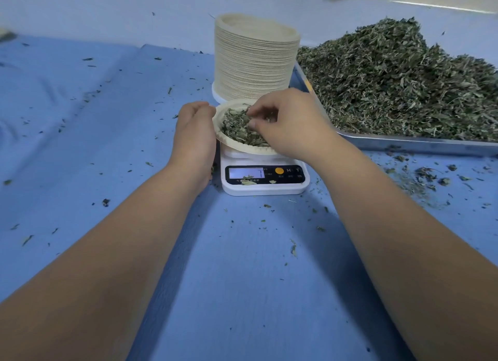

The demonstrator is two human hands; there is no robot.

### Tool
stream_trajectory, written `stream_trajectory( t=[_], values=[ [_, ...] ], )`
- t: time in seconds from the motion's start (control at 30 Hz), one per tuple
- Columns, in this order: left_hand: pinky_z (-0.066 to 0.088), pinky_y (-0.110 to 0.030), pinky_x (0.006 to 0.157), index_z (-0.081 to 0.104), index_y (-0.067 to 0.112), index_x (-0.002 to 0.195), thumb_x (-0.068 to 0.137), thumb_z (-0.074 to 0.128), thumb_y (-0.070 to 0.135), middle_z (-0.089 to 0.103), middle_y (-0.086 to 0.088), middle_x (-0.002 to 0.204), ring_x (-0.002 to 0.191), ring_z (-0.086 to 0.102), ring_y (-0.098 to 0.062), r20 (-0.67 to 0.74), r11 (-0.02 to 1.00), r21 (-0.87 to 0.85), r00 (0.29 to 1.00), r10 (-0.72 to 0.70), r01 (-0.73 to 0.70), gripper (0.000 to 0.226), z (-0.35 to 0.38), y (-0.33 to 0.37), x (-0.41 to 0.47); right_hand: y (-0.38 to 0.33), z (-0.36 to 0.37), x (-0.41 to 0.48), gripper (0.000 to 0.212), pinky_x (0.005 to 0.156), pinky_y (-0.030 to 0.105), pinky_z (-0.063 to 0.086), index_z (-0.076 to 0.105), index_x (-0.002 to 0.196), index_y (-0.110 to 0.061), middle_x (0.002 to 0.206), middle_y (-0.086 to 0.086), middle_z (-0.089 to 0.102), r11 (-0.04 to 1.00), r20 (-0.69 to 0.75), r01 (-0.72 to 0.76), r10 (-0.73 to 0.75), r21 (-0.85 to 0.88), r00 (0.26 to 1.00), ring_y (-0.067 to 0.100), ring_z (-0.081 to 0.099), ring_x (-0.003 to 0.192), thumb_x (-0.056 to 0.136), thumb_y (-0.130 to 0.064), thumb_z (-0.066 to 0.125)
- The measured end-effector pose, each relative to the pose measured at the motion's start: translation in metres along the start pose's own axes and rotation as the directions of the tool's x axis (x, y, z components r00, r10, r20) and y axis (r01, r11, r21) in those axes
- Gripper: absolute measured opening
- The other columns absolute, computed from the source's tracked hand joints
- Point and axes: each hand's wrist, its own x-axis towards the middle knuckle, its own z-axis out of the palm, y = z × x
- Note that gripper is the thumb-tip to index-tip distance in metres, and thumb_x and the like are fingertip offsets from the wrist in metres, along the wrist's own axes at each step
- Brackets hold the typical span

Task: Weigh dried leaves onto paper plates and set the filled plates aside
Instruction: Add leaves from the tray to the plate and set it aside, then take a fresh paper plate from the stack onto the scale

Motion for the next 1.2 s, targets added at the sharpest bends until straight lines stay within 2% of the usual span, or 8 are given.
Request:
stream_trajectory(
  t=[0.2,0.3,0.43,0.53,0.63,0.83,1.07,1.2],
  values=[
    [0.031,-0.03,0.053,0.043,-0.012,0.13,0.081,0.049,0.027,0.044,-0.008,0.073,0.061,0.038,-0.013,-0.005,0.999,-0.04,1.0,-0.007,0.007,0.063,-0.001,0.003,-0.004,0.002,-0.007,-0.003,0.01,0.069,0.009,0.044,0.079,0.097,-0.027,0.073,-0.025,0.063,0.988,-0.109,-0.029,0.046,0.15,0.993,-0.01,0.055,0.066,0.09,-0.025,0.072],
    [0.031,-0.029,0.054,0.04,-0.015,0.128,0.084,0.049,0.024,0.041,-0.046,0.124,0.061,0.036,-0.012,0.002,0.999,-0.032,1.0,0.023,-0.023,0.06,-0.001,0.004,-0.006,0.006,-0.011,-0.008,0.024,0.08,0.02,0.046,0.074,0.113,-0.032,0.09,-0.023,0.065,0.992,-0.069,-0.052,0.06,0.111,0.996,-0.006,0.055,0.078,0.092,-0.04,0.067],
    [0.056,-0.05,0.081,0.055,0.006,0.132,0.078,0.048,0.037,0.052,-0.03,0.136,0.085,0.058,-0.015,-0.003,1.0,-0.009,1.0,-0.012,0.012,0.063,0.001,0.005,-0.007,0.021,-0.016,-0.023,0.04,0.085,0.033,0.048,0.064,0.129,-0.024,0.108,-0.002,0.067,0.987,-0.054,-0.146,0.143,-0.064,0.988,0.019,0.059,0.101,0.1,-0.049,0.051],
    [0.046,-0.047,0.111,0.059,0.031,0.134,0.076,0.046,0.046,0.061,0.011,0.129,0.121,0.058,-0.011,0.001,0.998,0.06,1.0,-0.029,0.028,0.061,0.003,0.008,-0.014,0.031,-0.013,-0.031,0.041,0.064,0.023,0.038,0.06,0.125,-0.023,0.093,-0.006,0.061,0.963,-0.002,-0.26,0.26,0.068,0.965,0.005,0.053,0.077,0.101,-0.053,0.045],
    [0.039,-0.043,0.117,0.055,0.031,0.142,0.076,0.046,0.048,0.055,0.012,0.142,0.132,0.052,-0.011,0.027,0.995,0.094,0.999,-0.03,0.028,0.068,0.006,0.009,-0.014,0.03,-0.01,-0.032,0.04,0.058,0.018,0.034,0.059,0.122,-0.023,0.086,-0.011,0.058,0.947,0.01,-0.288,0.29,0.141,0.957,-0.001,0.051,0.074,0.102,-0.053,0.043],
    [0.044,-0.033,0.069,0.056,0.019,0.081,0.095,0.049,0.026,0.059,0.003,0.071,0.068,0.059,-0.012,-0.035,0.992,-0.106,0.996,-0.077,0.073,0.017,-0.003,0.02,-0.009,0.01,-0.018,-0.035,0.028,0.069,0.023,0.046,0.064,0.104,-0.028,0.094,-0.004,0.068,0.943,-0.032,-0.246,0.26,0.224,0.965,0.009,0.063,0.082,0.099,-0.051,0.05],
    [0.044,-0.027,0.065,0.059,0.021,0.091,0.097,0.05,0.022,0.058,-0.002,0.089,0.077,0.056,-0.02,-0.277,0.991,-0.112,0.956,-0.098,0.069,0.011,-0.07,0.031,-0.013,-0.042,0.002,-0.037,0.027,0.066,0.016,0.04,0.071,0.091,-0.034,0.099,-0.026,0.069,0.916,0.164,-0.113,0.052,0.385,0.985,-0.011,0.059,0.08,0.083,-0.06,0.068],
    [0.042,-0.036,0.071,0.06,0.019,0.089,0.096,0.05,0.018,0.06,-0.007,0.092,0.081,0.056,-0.021,-0.395,0.99,-0.124,0.913,-0.106,0.062,0.013,-0.13,0.034,-0.023,-0.081,0.034,-0.036,0.031,0.055,0.006,0.041,0.068,0.099,-0.045,0.075,-0.03,0.06,0.949,0.252,0.016,-0.1,0.314,0.962,-0.01,0.058,0.066,0.074,-0.062,0.075]
  ],
)
